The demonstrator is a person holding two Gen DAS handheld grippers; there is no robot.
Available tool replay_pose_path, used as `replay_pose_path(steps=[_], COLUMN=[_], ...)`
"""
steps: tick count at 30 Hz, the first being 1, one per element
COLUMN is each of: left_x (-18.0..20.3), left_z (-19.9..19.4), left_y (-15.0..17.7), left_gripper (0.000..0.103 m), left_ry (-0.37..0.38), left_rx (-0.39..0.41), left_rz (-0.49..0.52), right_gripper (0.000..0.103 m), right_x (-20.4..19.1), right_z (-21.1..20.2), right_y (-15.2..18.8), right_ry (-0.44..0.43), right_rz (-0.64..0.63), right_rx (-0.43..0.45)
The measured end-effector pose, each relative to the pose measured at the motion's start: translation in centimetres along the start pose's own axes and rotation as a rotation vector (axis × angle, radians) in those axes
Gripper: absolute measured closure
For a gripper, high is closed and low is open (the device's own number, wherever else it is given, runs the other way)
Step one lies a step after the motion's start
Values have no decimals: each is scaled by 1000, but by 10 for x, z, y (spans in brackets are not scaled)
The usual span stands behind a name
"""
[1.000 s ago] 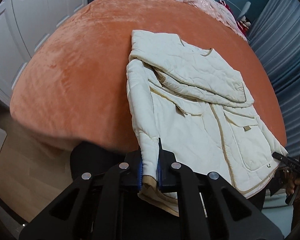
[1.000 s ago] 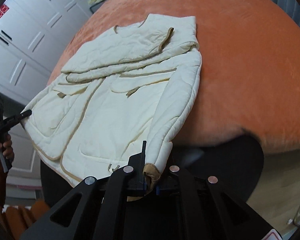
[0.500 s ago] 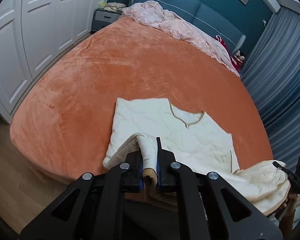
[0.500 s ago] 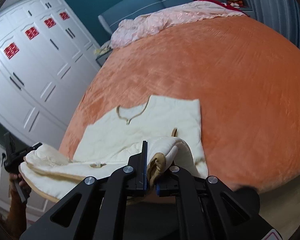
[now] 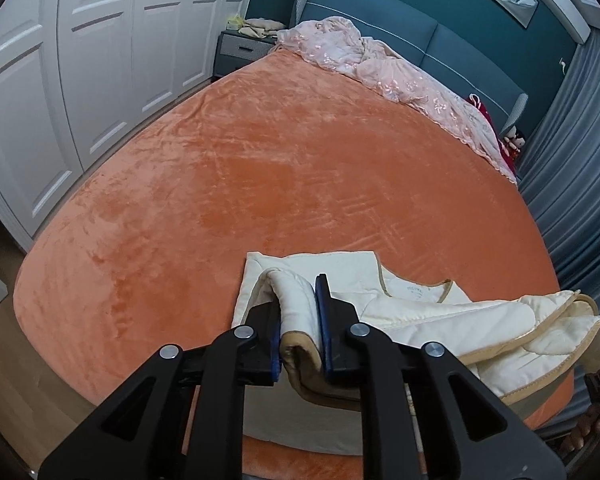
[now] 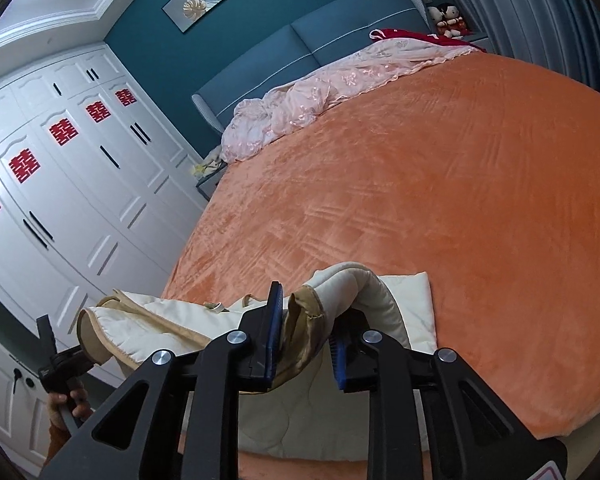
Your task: Fold large clothes
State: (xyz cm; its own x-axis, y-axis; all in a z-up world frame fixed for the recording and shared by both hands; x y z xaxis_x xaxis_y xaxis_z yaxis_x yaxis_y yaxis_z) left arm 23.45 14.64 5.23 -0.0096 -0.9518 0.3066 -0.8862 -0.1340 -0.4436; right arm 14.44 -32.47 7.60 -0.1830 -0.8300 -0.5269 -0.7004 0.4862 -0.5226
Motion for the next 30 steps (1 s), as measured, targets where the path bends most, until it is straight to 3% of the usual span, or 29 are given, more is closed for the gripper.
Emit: replay_pose_path(steps=[3, 4, 5, 6, 8, 9, 12, 17, 19, 25, 30], left_x=[2, 4, 6, 8, 1, 0, 0, 4, 5, 1, -13], left_z=[-5, -10, -14, -20, -41, -53, -65, -37, -17, 61, 116], left_y=[3, 6, 8, 11, 10, 10, 7, 7, 11, 20, 17], left_gripper=[84, 81, 72, 54, 22, 20, 19, 17, 13, 13, 13], left_ry=[52, 74, 92, 100, 18, -11, -72, -79, -74, -98, -62], left_rx=[-12, -8, 1, 19, 132, 184, 213, 130, 76, -77, -173], left_rz=[-17, -11, 2, 14, 30, 51, 101, 127, 134, 133, 53], right_gripper=[78, 71, 63, 59, 54, 54, 45, 38, 37, 36, 36], right_x=[7, 9, 11, 14, 18, 17, 14, 8, 10, 28, 51], right_z=[-2, -5, -10, -14, -25, -31, -52, -52, -39, 21, 71], right_y=[4, 6, 9, 10, 12, 12, 9, 6, 11, 20, 18], right_ry=[-55, -94, -131, -154, -159, -164, -137, -1, 33, 188, 222], right_rz=[53, 90, 123, 150, 170, 166, 129, 20, -3, -77, -47], right_rx=[-6, -6, 0, 11, 35, 47, 98, 105, 76, -40, -106])
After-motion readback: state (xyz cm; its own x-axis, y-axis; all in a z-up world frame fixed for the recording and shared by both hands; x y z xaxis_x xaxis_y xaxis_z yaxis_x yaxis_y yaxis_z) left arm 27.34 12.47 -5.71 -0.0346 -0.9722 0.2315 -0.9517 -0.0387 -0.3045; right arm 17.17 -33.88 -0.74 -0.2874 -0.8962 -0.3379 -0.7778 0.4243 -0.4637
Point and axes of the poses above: each gripper's, at about its wrist camera, not at the fingertips, and z roughly the way its jaws point, x to its right, y to its underside, the point moved 9 cm from there along z, roughly the way its jaws point, and after that the axes turned 10 degrees about -x, right-handed, at the moved point
